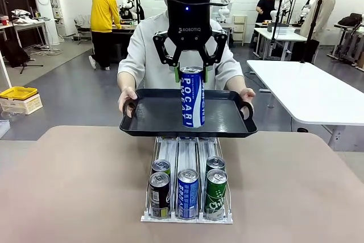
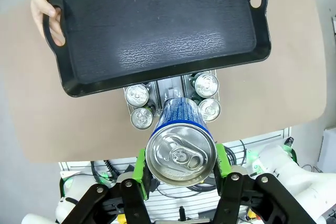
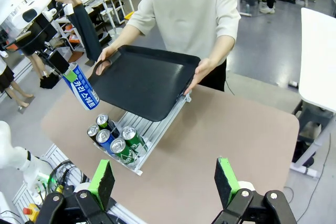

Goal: Retrieve and hand over the desired beverage to the person.
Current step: Place the picked can on the Handle tray extended by the person.

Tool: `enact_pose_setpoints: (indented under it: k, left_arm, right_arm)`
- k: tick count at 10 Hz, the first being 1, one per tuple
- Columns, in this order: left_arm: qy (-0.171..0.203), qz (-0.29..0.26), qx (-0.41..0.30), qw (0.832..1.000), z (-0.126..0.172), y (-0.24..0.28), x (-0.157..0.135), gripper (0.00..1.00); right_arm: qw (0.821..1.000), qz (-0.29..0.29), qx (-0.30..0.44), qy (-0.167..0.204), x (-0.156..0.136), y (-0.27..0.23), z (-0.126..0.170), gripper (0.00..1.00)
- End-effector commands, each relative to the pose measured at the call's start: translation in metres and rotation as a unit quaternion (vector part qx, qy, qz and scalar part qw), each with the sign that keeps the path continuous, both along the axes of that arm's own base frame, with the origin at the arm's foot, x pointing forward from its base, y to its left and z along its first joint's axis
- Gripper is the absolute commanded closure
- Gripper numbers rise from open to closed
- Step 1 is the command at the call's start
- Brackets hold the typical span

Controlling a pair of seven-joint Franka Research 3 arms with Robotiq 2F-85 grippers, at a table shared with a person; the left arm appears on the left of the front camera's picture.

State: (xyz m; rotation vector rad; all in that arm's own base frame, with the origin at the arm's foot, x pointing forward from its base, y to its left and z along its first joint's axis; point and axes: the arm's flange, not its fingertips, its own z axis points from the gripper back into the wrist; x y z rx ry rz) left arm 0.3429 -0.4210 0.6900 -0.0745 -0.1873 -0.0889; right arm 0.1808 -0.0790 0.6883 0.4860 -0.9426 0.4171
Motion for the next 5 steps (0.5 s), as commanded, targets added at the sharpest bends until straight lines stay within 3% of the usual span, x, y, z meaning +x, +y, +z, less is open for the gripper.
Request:
enact_pose_setpoints:
  k: [1, 4, 5]
  left_arm:
    - [0.008, -0.007, 0.008, 1.000, 0.002, 0.000, 0.010, 0.43]
    - [0.009, -0.008, 0.009, 1.000, 0.008, -0.006, 0.032, 0.43]
    - [-0.006, -0.004, 0.017, 1.000, 0.010, -0.006, 0.044, 0.43]
  right_arm:
    - [1.000, 0.007, 0.003, 0.001, 0.001, 0.002, -0.001, 0.00]
    - [1.000, 0.007, 0.003, 0.001, 0.001, 0.002, -0.001, 0.00]
    - [1.000, 0.007, 0.003, 0.001, 0.001, 0.002, -0.001, 0.00]
